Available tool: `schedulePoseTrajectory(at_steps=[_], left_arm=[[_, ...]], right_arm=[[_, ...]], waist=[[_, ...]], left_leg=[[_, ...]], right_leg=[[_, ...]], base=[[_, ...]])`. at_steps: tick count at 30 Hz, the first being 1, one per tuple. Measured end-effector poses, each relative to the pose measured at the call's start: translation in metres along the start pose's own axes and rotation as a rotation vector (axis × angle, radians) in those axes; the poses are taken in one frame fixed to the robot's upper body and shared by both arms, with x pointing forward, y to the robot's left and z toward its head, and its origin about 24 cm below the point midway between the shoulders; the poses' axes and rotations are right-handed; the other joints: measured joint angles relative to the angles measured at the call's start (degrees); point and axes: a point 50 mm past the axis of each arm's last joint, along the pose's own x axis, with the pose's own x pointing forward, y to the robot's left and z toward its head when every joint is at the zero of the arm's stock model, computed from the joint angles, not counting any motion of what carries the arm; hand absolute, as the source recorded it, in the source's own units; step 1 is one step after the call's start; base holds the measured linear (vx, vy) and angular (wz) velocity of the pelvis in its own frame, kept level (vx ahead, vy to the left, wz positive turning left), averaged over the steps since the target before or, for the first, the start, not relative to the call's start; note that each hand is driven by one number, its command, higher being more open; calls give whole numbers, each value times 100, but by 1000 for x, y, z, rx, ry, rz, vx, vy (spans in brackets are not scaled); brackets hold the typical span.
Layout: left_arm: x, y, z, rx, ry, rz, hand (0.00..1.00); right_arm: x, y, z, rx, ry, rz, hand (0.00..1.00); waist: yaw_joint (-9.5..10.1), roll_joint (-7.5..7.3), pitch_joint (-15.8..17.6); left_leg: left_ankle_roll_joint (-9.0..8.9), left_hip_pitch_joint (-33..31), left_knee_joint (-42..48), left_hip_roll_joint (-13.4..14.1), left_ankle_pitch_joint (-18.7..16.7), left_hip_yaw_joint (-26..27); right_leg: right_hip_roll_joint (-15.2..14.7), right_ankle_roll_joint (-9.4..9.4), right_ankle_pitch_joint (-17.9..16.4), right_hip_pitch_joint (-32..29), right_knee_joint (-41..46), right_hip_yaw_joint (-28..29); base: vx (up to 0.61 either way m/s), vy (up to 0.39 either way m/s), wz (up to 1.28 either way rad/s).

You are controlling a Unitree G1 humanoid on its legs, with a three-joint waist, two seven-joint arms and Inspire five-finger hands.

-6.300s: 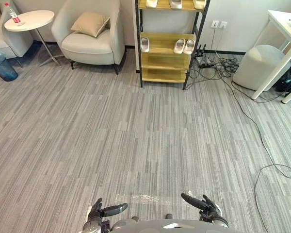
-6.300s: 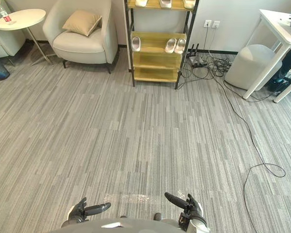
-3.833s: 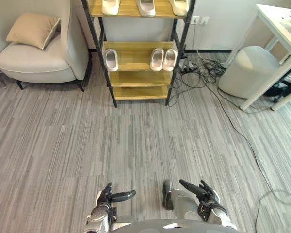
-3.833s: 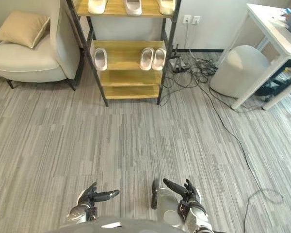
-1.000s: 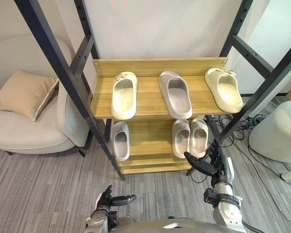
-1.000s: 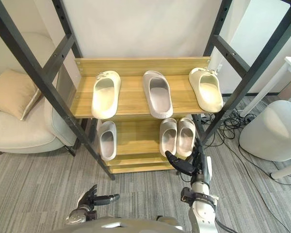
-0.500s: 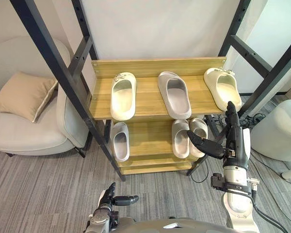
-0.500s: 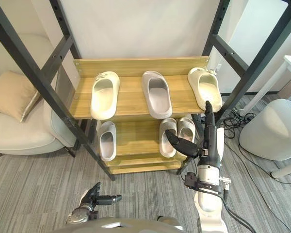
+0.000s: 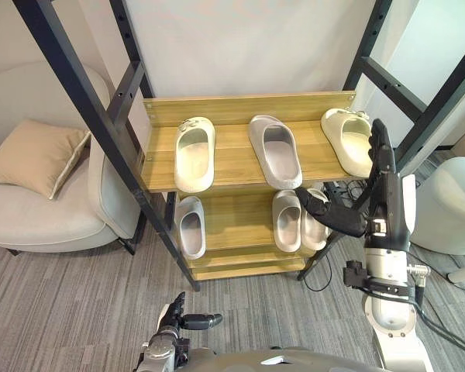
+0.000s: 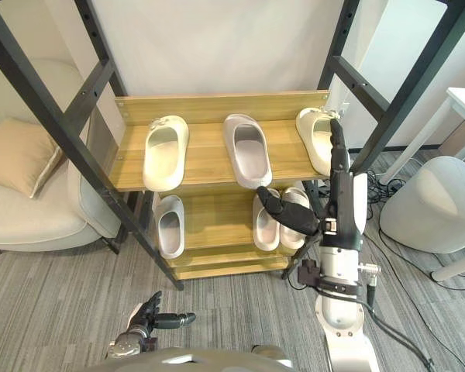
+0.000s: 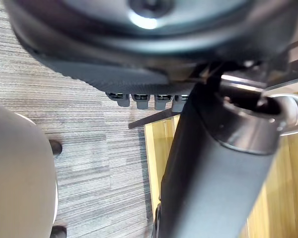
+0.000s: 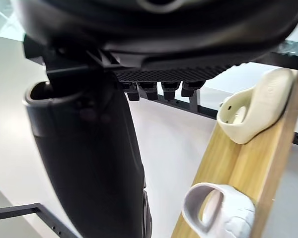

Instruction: Organize the slippers on the shoe rack

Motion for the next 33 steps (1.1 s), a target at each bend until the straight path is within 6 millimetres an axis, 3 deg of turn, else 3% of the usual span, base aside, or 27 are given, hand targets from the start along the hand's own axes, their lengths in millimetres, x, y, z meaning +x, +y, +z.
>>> schedulePoseTrajectory(at_steps=[8, 18, 33], left_arm=[[0, -1, 1, -3, -5, -14, 100], [0, 2, 3, -14, -17, -21, 100], [0, 0, 4, -21, -18, -37, 100]], right_arm=[[35, -8, 8, -23, -128, -3, 100], [69, -17, -25, -157, -67, 40, 100], [92, -22, -44, -174, 18, 13, 100]], waist=[[6, -14, 1], [117, -66, -12], [115, -75, -6]], left_leg=[[7, -74, 0, -10, -4, -92], [19, -265, 41, -47, 4, -379], [83, -356, 31, -122, 46, -457]], right_leg=[[-3, 0, 0, -18, -28, -78], [-11, 4, 6, -18, -117, -329], [-73, 64, 120, -32, -231, -356]], base=[[0, 0, 5], [16, -17, 14], [4, -1, 2]])
